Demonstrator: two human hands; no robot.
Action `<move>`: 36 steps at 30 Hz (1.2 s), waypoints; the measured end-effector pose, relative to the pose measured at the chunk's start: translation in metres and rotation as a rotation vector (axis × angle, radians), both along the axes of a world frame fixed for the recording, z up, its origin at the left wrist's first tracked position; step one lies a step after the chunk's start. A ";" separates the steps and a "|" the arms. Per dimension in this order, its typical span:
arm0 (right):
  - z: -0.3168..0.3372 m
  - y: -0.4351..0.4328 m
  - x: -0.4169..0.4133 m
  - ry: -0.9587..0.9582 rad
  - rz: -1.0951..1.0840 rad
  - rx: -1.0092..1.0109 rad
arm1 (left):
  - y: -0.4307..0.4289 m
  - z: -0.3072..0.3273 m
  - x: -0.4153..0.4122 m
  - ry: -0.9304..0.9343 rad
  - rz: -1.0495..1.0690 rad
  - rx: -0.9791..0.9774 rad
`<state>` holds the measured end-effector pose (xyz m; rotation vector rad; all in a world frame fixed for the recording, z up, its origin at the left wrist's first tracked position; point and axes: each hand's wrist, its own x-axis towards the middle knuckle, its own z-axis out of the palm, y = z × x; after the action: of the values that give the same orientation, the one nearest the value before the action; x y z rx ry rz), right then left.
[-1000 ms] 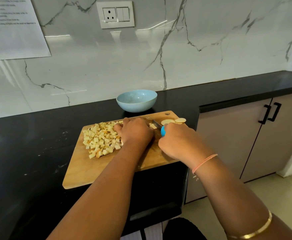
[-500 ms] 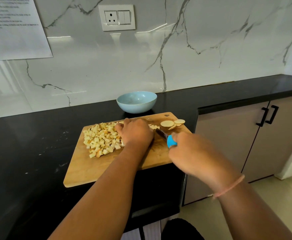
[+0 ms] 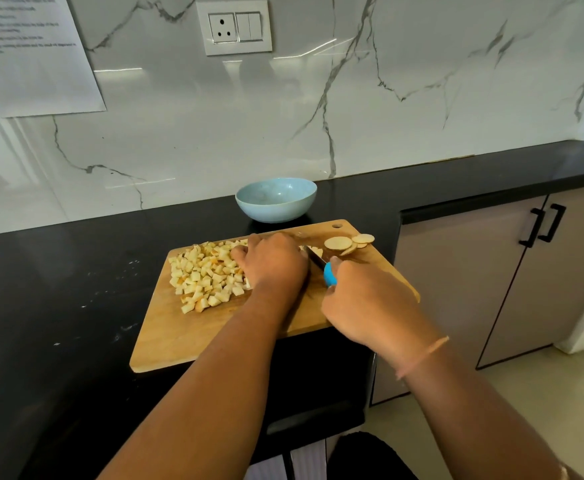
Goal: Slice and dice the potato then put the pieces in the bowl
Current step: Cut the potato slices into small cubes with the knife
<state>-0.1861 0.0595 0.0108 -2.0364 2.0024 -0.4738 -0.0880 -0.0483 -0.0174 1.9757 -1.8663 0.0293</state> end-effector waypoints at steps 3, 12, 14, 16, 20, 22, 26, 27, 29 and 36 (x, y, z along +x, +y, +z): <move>0.005 0.017 -0.007 -0.029 0.002 0.042 | 0.000 0.001 0.001 0.010 0.000 -0.001; 0.015 -0.001 -0.004 -0.135 -0.048 0.018 | 0.006 0.003 0.010 0.128 0.002 0.019; 0.012 -0.009 0.003 -0.136 -0.037 0.025 | 0.006 0.002 0.009 0.149 0.010 0.010; 0.009 -0.015 0.008 -0.120 -0.029 0.031 | 0.006 0.002 0.009 0.164 0.022 0.015; 0.007 -0.020 0.012 -0.080 -0.023 0.025 | 0.007 0.001 0.009 0.185 0.021 0.015; 0.006 -0.017 0.011 -0.064 -0.016 0.029 | 0.006 0.001 0.008 0.182 0.022 0.023; 0.004 -0.009 0.005 -0.075 -0.023 0.044 | 0.005 0.002 0.008 0.184 0.028 0.022; 0.005 -0.006 0.002 -0.078 -0.020 0.054 | 0.004 0.001 0.008 0.184 0.028 0.020; 0.009 0.002 -0.004 -0.085 -0.006 0.079 | 0.004 0.001 0.008 0.188 0.028 0.014; 0.018 0.009 -0.022 -0.099 0.004 0.067 | 0.005 -0.002 0.013 0.232 0.025 -0.088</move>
<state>-0.2082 0.0687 0.0283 -1.9384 1.9298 -0.4894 -0.0749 -0.0436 -0.0195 1.8574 -1.6646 -0.1045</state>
